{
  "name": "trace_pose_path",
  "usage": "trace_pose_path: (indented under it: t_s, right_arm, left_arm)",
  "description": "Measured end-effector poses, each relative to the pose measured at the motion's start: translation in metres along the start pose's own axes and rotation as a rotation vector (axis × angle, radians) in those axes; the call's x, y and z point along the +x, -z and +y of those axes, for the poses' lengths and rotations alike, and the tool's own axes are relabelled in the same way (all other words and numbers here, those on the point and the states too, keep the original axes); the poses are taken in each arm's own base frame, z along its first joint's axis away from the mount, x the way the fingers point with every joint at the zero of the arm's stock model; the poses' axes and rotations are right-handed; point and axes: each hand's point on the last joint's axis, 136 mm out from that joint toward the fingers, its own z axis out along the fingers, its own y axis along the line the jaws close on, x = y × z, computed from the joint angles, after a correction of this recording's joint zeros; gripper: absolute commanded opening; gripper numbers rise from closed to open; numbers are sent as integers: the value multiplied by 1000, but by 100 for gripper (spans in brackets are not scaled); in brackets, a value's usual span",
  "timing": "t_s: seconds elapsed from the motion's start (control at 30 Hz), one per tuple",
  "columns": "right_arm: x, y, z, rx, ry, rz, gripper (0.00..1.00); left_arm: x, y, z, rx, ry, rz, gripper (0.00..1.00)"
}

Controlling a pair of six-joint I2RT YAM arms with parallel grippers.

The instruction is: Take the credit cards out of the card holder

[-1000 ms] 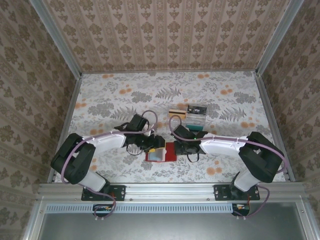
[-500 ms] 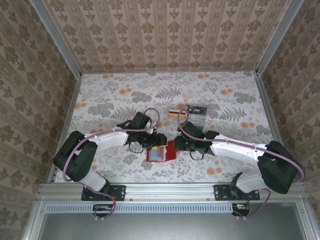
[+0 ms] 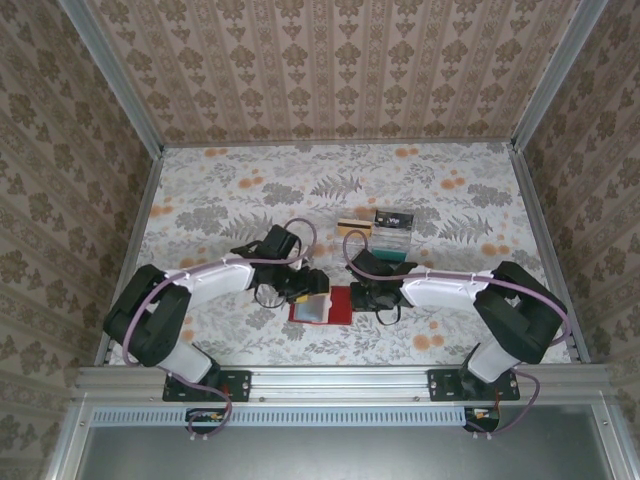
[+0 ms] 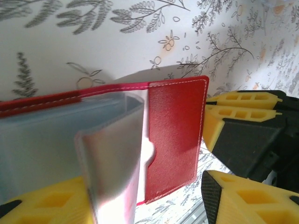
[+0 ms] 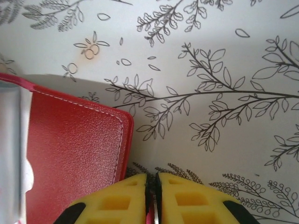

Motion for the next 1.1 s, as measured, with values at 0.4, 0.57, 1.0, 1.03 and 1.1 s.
trace_pose_path:
  t_s: [0.4,0.57,1.0,1.03,1.1]
  right_arm:
    - [-1,-1,1,0,10,1,13]
    - [-1,-1,1,0,10,1,13]
    - [1,-1,-1,8,10,7,13]
    - [1,-1,-1,8,10,8,14]
    - [1,-1,-1,9,9,8,14]
  left_arm:
    - [6,13,29,-64,45,-27,60]
    - [7,9,32,-67,50,-12,60]
    - [11,-7,16,-10,9,20,67]
    - [11,-7,13,-1,6,20,68]
    - [10,-8,10,9,7,19,71]
